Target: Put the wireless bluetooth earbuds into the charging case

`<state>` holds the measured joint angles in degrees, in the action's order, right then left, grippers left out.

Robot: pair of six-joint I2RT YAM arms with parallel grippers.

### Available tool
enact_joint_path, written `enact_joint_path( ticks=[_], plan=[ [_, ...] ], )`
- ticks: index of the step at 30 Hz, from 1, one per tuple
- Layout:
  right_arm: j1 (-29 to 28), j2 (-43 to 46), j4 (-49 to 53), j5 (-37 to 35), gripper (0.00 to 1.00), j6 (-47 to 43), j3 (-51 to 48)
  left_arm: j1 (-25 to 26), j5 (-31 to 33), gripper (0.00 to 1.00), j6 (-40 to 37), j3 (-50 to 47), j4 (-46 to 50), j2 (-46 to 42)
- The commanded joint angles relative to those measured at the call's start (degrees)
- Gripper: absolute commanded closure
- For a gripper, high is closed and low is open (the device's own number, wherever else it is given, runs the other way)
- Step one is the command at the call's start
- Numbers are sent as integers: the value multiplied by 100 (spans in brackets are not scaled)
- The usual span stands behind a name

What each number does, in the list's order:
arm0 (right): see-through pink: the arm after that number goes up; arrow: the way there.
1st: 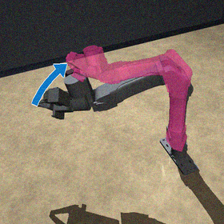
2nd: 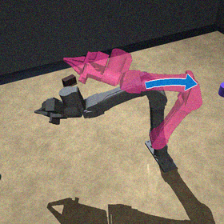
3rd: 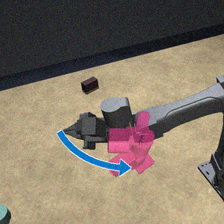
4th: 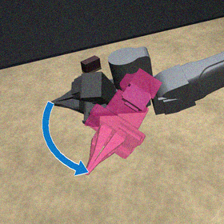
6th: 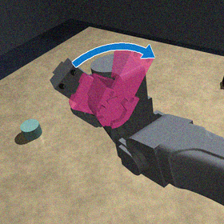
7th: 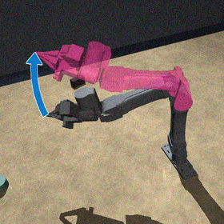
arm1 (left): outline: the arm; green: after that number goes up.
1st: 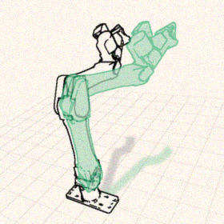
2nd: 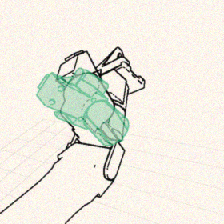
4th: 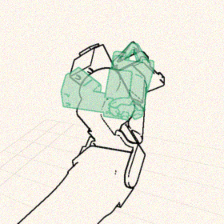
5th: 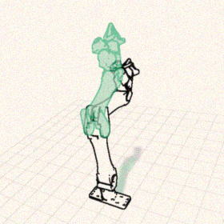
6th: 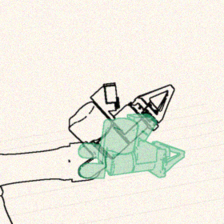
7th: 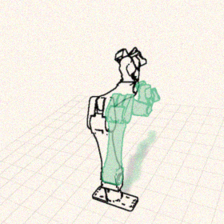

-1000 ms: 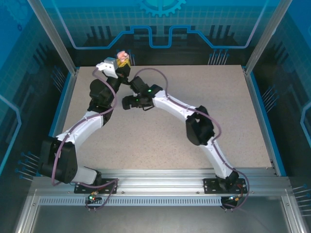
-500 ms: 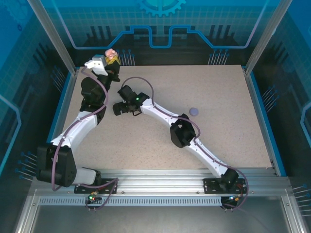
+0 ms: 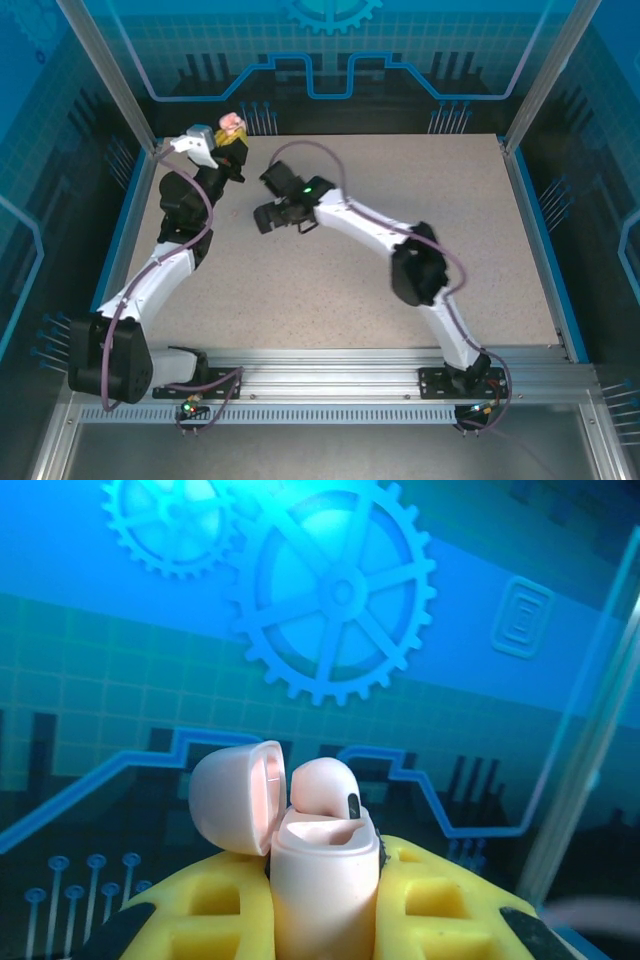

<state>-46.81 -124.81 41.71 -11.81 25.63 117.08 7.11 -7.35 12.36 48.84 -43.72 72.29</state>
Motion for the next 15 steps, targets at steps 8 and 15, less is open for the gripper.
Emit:
enact_joint_path(
  ticks=[8,15],
  plan=[
    [1501,3854,-595,1392,8,419,-2829,846,-1506,100,43,-682,-452,-173],
    [2303,4861,-729,2835,12,161,-3559,1634,-1628,100,346,-1066,-800,96]
  ],
)
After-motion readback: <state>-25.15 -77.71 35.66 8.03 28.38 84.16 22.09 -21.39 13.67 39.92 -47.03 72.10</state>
